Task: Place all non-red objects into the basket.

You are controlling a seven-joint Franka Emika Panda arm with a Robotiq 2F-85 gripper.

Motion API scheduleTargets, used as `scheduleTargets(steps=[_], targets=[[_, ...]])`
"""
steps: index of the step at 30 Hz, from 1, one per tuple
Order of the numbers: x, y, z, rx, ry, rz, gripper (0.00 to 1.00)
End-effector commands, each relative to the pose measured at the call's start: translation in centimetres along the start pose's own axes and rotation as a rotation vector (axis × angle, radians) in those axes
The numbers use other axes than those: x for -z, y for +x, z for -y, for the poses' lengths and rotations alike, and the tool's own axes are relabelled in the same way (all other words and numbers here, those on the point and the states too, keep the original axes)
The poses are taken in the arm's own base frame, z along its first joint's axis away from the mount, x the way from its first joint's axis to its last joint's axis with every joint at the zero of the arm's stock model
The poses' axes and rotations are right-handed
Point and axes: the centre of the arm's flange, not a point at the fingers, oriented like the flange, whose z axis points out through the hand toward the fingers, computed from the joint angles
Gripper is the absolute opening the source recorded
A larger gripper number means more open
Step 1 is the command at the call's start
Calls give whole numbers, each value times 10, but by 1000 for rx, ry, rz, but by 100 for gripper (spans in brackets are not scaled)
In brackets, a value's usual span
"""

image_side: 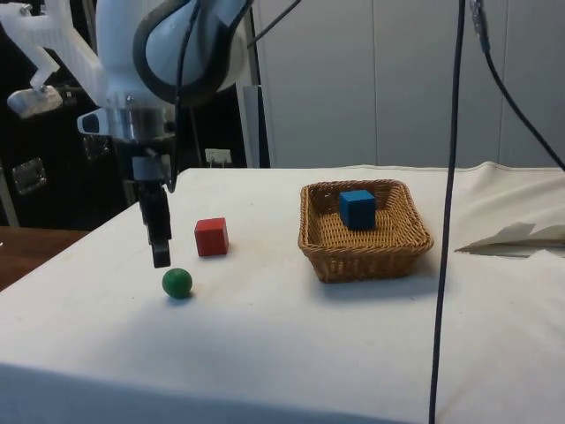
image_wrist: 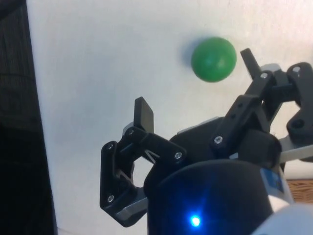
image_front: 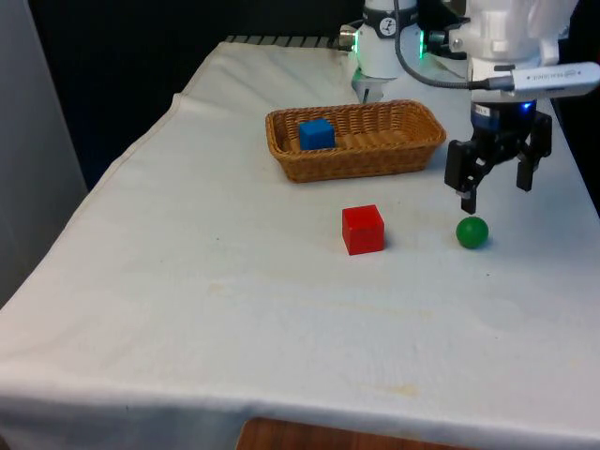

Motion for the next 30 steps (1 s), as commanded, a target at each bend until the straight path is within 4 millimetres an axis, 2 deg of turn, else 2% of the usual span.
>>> scheduleTargets(steps=[1,14,30], targets=[[-3,1,-1,-4,-7,1,100],[-22,0,-5,-9,0,18,100],[-44,-5,-23,-32,-10,19,100]])
